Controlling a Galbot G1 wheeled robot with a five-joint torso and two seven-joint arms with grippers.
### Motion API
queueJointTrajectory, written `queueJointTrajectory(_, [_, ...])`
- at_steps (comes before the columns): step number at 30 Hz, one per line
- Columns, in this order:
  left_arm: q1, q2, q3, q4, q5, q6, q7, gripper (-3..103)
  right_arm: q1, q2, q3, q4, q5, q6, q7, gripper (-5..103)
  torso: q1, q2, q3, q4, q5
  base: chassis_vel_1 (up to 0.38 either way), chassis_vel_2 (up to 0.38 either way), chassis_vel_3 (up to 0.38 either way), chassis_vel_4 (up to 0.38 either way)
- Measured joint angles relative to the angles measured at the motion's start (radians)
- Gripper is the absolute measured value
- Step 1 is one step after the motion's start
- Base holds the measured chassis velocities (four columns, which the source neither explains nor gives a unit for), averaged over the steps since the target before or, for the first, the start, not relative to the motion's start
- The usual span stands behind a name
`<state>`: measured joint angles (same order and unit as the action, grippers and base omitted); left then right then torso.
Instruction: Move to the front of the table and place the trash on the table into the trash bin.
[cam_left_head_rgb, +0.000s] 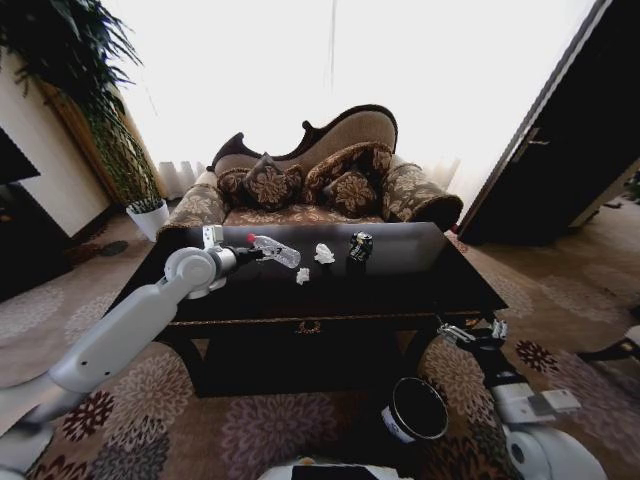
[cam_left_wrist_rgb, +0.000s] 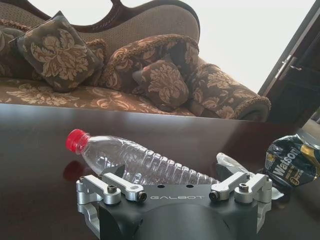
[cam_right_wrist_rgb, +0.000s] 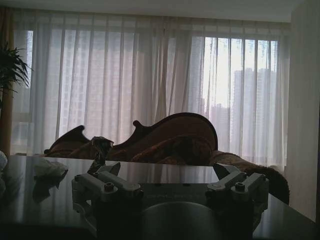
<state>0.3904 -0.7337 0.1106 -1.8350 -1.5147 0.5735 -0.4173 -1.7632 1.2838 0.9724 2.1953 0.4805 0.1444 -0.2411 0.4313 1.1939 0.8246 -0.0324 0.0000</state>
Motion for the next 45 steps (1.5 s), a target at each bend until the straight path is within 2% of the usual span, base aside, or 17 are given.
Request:
queueJointTrajectory(16, [-0.012, 0.010, 0.001, -0.015, 0.006, -0.001, 0.003, 100, 0.001, 0.000, -0.002, 0.001, -0.001, 0.000, -0.002, 100, 0.000, 0.000, 0.000, 0.0001, 0.0000, 0.000, 0.000, 0.000, 0.000])
queueJointTrajectory(23, [-0.003, 0.012, 0.001, -0.002, 0.033, 0.001, 0.011, 100, 0.004, -0.002, -0.004, -0.005, -0.001, 0.000, -0.002, 100, 0.000, 0.000, 0.000, 0.0000, 0.0000, 0.000, 0.000, 0.000, 0.000])
queueJointTrajectory(36, [0.022, -0.012, -0.034, 0.109, 0.107, -0.016, 0.027, 100, 0.006, -0.004, -0.007, -0.010, -0.001, 0.000, -0.003, 100, 0.000, 0.000, 0.000, 0.0000, 0.0000, 0.000, 0.000, 0.000, 0.000])
queueJointTrajectory(45, [0.069, 0.028, -0.068, 0.081, 0.127, -0.012, 0.036, 100, 0.006, -0.006, -0.006, -0.011, -0.001, 0.000, -0.003, 100, 0.000, 0.000, 0.000, 0.0001, -0.0001, 0.000, 0.000, 0.000, 0.000])
